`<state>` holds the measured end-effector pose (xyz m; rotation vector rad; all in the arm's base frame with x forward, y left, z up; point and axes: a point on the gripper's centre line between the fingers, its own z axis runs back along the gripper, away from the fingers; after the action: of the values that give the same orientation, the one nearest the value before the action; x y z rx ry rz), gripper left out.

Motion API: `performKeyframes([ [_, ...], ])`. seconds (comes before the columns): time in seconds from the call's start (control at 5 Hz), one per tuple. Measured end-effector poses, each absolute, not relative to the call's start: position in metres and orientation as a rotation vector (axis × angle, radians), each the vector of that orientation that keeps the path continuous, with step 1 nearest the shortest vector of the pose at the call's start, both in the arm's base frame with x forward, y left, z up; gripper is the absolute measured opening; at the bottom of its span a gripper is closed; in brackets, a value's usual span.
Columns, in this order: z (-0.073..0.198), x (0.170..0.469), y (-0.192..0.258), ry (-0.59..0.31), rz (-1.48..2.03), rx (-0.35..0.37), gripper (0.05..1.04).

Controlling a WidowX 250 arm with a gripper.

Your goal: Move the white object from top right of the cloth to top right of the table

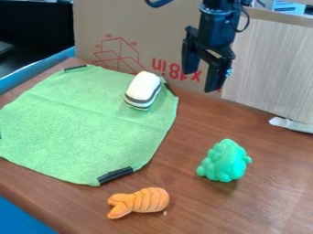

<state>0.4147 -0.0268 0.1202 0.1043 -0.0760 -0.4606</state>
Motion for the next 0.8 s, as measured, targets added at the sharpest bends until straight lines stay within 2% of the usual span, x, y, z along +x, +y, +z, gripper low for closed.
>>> performKeyframes([
  [0.2,0.104,0.413,-0.027,-0.037,-0.468,0.092,0.999],
  [0.4,0.102,0.412,0.011,-0.042,-0.440,0.058,1.000],
  [0.6,0.110,0.399,0.052,-0.066,-0.382,0.040,1.000],
  [0.8,0.113,0.393,0.064,-0.088,-0.369,0.035,1.000],
])
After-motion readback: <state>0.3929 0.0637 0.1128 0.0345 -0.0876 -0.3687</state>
